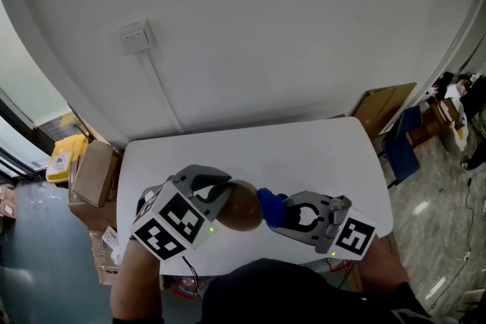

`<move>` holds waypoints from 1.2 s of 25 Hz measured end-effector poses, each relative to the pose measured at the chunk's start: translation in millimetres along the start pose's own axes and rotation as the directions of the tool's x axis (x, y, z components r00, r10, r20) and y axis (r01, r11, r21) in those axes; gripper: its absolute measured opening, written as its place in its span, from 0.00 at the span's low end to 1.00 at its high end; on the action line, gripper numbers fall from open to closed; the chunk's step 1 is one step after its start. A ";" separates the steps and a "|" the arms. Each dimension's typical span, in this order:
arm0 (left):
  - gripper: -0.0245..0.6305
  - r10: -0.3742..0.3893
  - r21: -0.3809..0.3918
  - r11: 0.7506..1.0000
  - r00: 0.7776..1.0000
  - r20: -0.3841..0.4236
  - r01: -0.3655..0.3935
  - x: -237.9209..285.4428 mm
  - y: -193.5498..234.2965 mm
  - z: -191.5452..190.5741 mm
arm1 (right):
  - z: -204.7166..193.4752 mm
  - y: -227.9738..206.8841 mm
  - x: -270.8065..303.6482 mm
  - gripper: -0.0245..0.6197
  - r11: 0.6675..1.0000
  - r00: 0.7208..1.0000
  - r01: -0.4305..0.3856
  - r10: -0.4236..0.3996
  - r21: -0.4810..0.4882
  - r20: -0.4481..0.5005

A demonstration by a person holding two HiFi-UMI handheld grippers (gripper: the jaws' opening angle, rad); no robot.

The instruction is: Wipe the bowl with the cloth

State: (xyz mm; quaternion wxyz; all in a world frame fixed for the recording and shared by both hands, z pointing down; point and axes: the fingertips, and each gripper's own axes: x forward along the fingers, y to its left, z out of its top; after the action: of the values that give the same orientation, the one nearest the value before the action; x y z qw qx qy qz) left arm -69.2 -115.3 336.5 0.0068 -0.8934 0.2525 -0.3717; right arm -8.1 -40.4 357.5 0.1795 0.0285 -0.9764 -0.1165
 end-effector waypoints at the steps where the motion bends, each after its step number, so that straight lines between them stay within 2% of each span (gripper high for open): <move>1: 0.08 0.015 -0.025 1.000 1.000 0.018 -0.015 0.7 4.6 1.9 | -0.5 -0.6 0.2 0.15 1.000 1.000 0.004 -0.004 0.018 0.011; 9: 0.07 0.157 -0.191 0.972 0.982 0.107 -0.135 0.6 41.2 2.2 | -12.7 11.5 5.5 0.15 0.995 0.999 -0.041 0.039 0.092 0.025; 10: 0.07 0.178 -0.206 0.967 0.978 0.111 -0.153 1.1 45.3 1.4 | -5.9 13.3 5.8 0.15 0.994 0.997 -0.046 0.039 0.100 0.065; 12: 0.07 0.222 -0.232 0.954 0.968 0.120 -0.190 2.2 52.7 0.3 | 21.2 11.3 5.5 0.15 0.990 0.977 -0.043 0.014 0.131 0.215; 14: 0.07 0.261 -0.264 0.940 0.955 0.144 -0.217 3.0 57.3 2.9 | 37.4 1.8 5.8 0.15 0.977 0.954 -0.026 -0.039 0.212 0.297; 16: 0.07 0.296 -0.296 0.926 0.938 0.179 -0.236 4.0 59.5 9.5 | 36.4 -18.0 9.4 0.15 0.929 0.946 0.022 -0.139 0.368 0.294; 19: 0.07 0.348 -0.343 0.903 0.909 0.228 -0.259 4.9 59.3 20.5 | 23.4 -50.8 15.4 0.15 0.780 0.919 0.081 -0.299 0.620 0.256; 20: 0.07 0.366 -0.359 0.894 0.899 0.239 -0.268 4.7 59.0 23.0 | 19.9 -56.6 17.1 0.15 0.741 0.912 0.083 -0.326 0.667 0.248; 21: 0.07 0.383 -0.371 0.886 0.889 0.251 -0.277 4.2 58.8 25.6 | 18.1 -59.6 18.9 0.15 0.720 0.909 0.085 -0.339 0.689 0.242; 24: 0.07 0.398 -0.399 0.877 0.871 0.288 -0.268 5.8 54.2 32.5 | 19.5 -61.0 23.9 0.15 0.716 0.908 0.103 -0.351 0.690 0.228; 26: 0.07 0.377 -0.420 0.877 0.876 0.300 -0.233 10.7 47.4 32.8 | 17.9 -64.0 23.8 0.15 0.714 0.906 0.136 -0.370 0.686 0.205; 30: 0.09 0.326 -0.465 0.871 0.897 0.300 -0.161 20.7 35.5 25.0 | 2.1 -74.8 15.3 0.15 0.684 0.892 0.230 -0.432 0.693 0.131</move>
State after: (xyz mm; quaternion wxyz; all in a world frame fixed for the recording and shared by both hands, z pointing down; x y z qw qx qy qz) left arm -56.0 -160.2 325.0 -0.0945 -0.8864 0.4346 -0.1286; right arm -22.2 -114.1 343.1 -0.0086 0.2508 -0.9466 0.2025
